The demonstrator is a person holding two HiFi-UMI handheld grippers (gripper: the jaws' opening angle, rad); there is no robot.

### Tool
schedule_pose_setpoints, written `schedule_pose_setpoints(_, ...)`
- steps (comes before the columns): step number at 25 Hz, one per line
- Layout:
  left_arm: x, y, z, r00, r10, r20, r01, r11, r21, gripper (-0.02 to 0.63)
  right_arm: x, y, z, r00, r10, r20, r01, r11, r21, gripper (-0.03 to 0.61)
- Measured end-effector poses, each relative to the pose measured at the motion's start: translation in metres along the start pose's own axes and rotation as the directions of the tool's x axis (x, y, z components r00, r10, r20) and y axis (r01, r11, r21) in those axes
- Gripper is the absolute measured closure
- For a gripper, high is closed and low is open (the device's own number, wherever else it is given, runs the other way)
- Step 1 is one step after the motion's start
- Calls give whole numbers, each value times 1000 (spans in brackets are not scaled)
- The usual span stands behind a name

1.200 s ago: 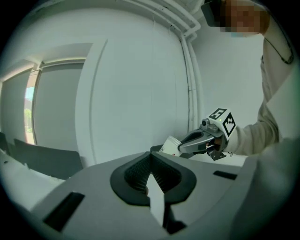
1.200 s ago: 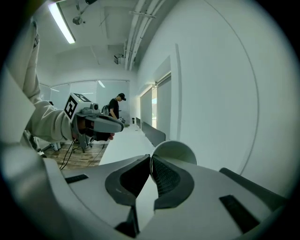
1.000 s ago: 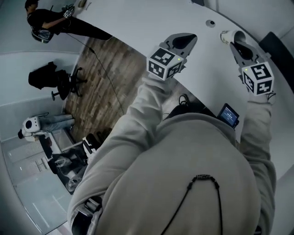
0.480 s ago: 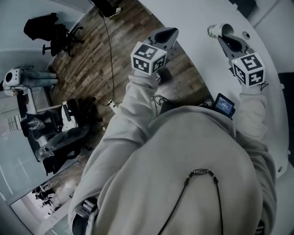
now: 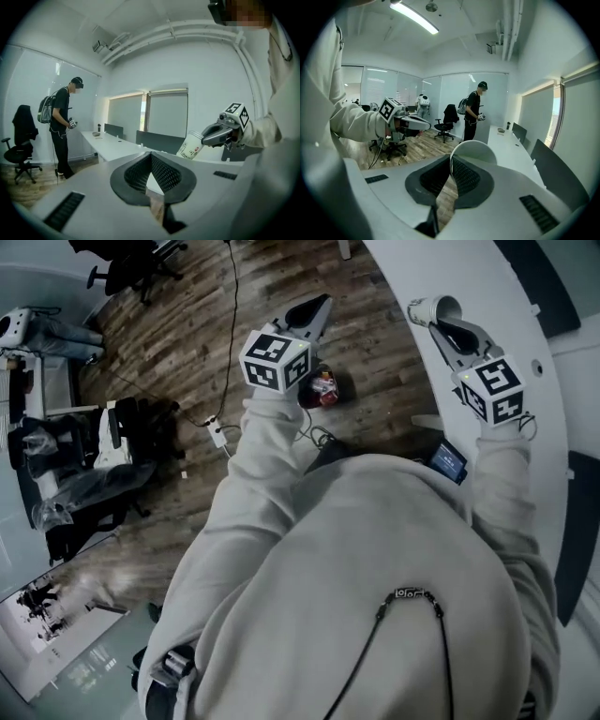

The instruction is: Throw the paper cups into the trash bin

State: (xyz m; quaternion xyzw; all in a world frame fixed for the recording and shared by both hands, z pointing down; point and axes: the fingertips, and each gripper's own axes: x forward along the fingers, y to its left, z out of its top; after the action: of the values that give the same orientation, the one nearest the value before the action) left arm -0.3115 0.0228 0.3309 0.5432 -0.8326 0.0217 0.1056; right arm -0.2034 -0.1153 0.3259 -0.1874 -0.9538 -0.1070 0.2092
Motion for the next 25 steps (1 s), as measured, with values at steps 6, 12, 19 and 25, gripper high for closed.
schedule_pose_setpoints(6, -28, 57, 8, 998, 53, 32, -53, 999, -7, 618, 69, 22, 57, 997, 82, -12, -83, 993, -87, 541)
schedule_pose_setpoints(12, -68, 124, 6, 994, 105, 40, -105, 994, -14, 618, 138, 47, 111, 992, 128, 8, -126, 984, -127, 541)
schedule_pose_setpoints(19, -113, 199, 27, 965, 250, 83, -248, 968, -28, 618, 188, 70, 166, 976, 215, 40, -204, 961, -189, 541)
schedule_pose_setpoints(25, -120, 211, 34, 942, 324, 93, -321, 946, -42, 618, 214, 68, 191, 948, 310, 69, -288, 930, -228, 541)
